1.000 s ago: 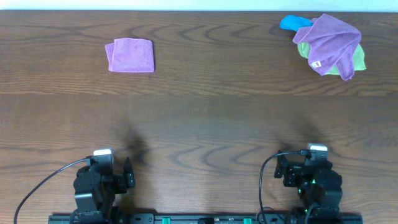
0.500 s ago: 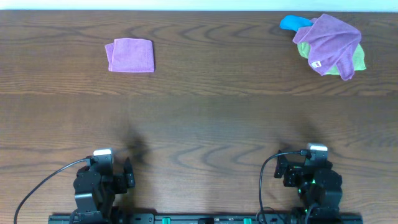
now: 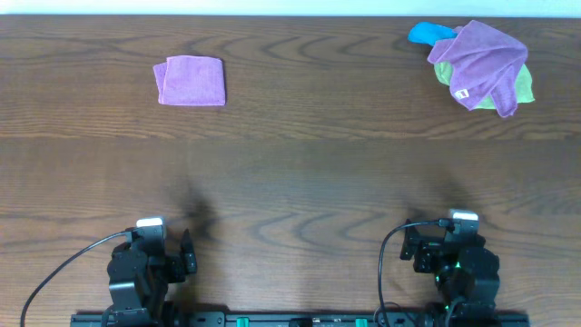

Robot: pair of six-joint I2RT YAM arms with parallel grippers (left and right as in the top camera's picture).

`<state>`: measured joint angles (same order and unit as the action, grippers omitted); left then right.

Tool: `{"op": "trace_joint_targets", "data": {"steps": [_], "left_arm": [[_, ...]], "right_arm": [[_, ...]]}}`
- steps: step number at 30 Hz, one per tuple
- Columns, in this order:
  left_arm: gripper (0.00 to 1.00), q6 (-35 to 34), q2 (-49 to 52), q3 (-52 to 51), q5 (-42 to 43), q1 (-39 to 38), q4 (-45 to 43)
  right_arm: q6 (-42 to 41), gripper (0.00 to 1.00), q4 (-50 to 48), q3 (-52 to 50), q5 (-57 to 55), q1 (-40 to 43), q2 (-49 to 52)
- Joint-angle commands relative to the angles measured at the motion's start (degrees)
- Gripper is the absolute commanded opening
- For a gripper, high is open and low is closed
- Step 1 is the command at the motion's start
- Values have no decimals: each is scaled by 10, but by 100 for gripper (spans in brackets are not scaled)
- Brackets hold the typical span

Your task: Fold the cloth

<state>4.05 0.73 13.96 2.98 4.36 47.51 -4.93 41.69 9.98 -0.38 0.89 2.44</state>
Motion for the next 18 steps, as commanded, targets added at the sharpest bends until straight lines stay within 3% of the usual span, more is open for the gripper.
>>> {"op": "trace_joint_targets", "data": {"steps": [1, 7, 18], "left_arm": [[95, -2, -5, -7, -6, -3, 35], [95, -2, -5, -7, -6, -3, 35], [95, -2, -5, -7, -6, -3, 35]], "right_arm": [[9, 99, -7, -8, 0, 3, -4], [9, 99, -53, 54, -12, 3, 89], [-19, 99, -32, 350, -106, 6, 420]]}}
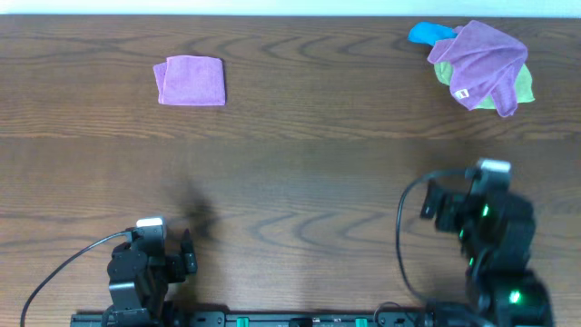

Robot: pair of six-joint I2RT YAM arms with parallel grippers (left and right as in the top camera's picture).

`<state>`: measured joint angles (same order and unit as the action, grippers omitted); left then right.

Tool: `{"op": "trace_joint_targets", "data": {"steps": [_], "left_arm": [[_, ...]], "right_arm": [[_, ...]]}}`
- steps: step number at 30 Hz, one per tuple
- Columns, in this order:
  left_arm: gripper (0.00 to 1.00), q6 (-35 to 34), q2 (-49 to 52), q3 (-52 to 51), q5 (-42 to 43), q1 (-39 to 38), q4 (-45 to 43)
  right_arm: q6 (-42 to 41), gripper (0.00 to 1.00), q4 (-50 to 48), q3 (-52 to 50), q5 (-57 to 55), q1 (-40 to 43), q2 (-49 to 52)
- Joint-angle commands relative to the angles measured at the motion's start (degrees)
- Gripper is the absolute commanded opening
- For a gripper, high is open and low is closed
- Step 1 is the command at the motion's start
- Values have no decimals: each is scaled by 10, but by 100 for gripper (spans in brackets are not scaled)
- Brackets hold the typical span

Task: Fold the cloth
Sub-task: 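Reach the right gripper to the purple cloth on the pile and grasp it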

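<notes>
A purple cloth lies folded into a small square at the far left of the table. At the far right sits a crumpled pile: a purple cloth on top of a green one, with a blue one behind. My left gripper rests low at the near left edge. My right gripper is raised at the near right, well short of the pile. Neither gripper's jaws can be made out from above.
The dark wooden table stretches between the arms and the cloths. A black cable loops beside the right arm, and another trails from the left arm. The mounting rail runs along the near edge.
My right arm has lifted from its low resting pose at the near edge and now stands farther out over the table. The left arm and all cloths are unchanged.
</notes>
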<state>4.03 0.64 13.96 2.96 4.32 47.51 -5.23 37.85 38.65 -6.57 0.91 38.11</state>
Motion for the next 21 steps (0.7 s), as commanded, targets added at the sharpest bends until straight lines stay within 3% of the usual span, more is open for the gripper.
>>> {"op": "trace_joint_targets", "data": {"steps": [1, 12, 21], "left_arm": [[96, -2, -4, -7, -6, -3, 35], [95, -2, -4, -7, -6, -3, 35], [96, -2, -4, -7, -6, -3, 35]], "right_arm": [[-21, 99, 10, 92, -49, 10, 93], [-43, 99, 24, 402, -52, 84, 416], [-43, 99, -13, 527, -50, 151, 598]]}}
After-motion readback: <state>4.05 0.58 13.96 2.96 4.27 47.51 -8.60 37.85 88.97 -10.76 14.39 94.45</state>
